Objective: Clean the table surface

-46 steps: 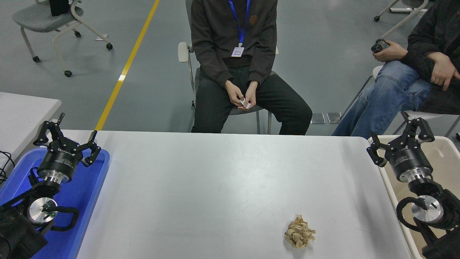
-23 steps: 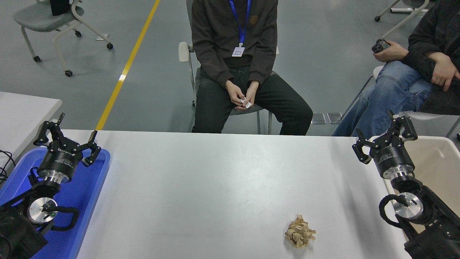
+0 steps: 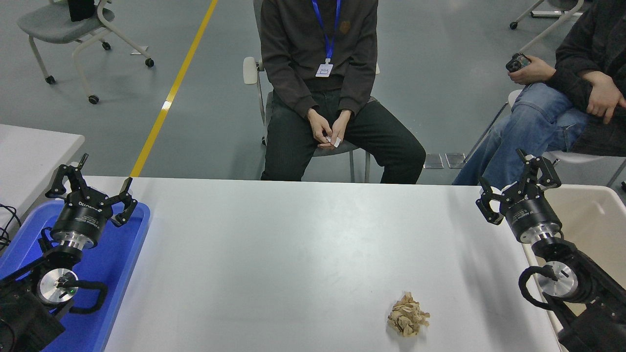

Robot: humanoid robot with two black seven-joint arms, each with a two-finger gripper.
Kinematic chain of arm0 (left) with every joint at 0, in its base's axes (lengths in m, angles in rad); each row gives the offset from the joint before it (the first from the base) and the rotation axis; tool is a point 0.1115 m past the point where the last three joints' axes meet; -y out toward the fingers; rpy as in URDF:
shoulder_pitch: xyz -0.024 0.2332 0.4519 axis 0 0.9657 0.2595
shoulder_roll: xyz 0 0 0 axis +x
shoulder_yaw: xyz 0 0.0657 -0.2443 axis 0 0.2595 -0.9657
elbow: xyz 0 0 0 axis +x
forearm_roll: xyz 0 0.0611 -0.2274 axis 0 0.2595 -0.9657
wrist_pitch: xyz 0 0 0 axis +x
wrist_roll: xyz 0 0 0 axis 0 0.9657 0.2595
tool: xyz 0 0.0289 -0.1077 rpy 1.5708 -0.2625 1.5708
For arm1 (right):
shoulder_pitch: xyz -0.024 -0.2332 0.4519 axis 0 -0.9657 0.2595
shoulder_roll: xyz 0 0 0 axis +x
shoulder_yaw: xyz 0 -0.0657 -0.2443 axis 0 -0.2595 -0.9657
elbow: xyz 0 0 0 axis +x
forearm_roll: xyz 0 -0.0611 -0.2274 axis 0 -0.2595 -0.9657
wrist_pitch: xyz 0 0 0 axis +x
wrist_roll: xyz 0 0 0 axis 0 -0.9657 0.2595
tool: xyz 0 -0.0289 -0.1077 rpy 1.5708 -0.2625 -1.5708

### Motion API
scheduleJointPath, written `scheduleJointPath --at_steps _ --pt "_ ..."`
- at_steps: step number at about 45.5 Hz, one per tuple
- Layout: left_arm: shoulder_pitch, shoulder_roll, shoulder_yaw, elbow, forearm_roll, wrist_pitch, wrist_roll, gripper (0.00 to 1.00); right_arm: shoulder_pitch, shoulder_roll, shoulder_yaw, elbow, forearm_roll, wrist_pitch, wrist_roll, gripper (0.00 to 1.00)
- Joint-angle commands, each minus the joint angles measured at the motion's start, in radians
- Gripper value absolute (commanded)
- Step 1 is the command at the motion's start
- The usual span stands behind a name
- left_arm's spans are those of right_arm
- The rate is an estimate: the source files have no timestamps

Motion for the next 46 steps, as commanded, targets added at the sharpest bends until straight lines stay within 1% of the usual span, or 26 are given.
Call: scheduleJointPath --at_steps 1,10,16,19,22,26,32,36,40,46 --pt "0.000 0.000 0.000 0.000 0.000 0.000 0.000 1.00 0.032 -0.046 -0.034 -0.020 0.002 -0.007 0.008 0.99" --pt "0.000 0.000 0.000 -0.001 0.000 0.000 0.001 1.00 0.051 -0.029 -0.025 -0.024 0.005 0.006 0.005 1.00" --pt "0.000 0.000 0.000 0.000 0.000 0.000 0.000 1.00 0.048 -0.018 -0.057 -0.004 0.005 0.016 0.005 1.00" --pt "0.000 0.000 0.000 0.000 0.000 0.000 0.000 1.00 0.045 -0.020 -0.084 0.016 -0.004 0.019 -0.001 0.98" --pt "0.000 0.000 0.000 -0.001 0.000 0.000 0.001 1.00 0.045 -0.049 -0.136 0.051 -0.005 0.019 -0.008 0.97" --pt "0.000 0.000 0.000 0.000 0.000 0.000 0.000 1.00 0.039 -0.142 -0.198 0.111 -0.004 0.025 -0.028 0.97" --pt "0.000 0.002 0.000 -0.001 0.000 0.000 0.001 1.00 0.039 -0.230 -0.267 0.170 0.001 0.110 -0.038 0.99" --pt "0.000 0.000 0.000 0.000 0.000 0.000 0.001 1.00 0.049 -0.253 -0.316 0.177 -0.016 0.122 -0.057 0.99" --pt "0.000 0.000 0.000 0.000 0.000 0.000 0.001 1.00 0.065 -0.289 -0.377 0.196 -0.066 0.127 -0.087 0.99" --pt "0.000 0.000 0.000 -0.001 0.000 0.000 0.001 1.00 0.091 -0.360 -0.451 0.278 -0.140 0.128 -0.104 1.00"
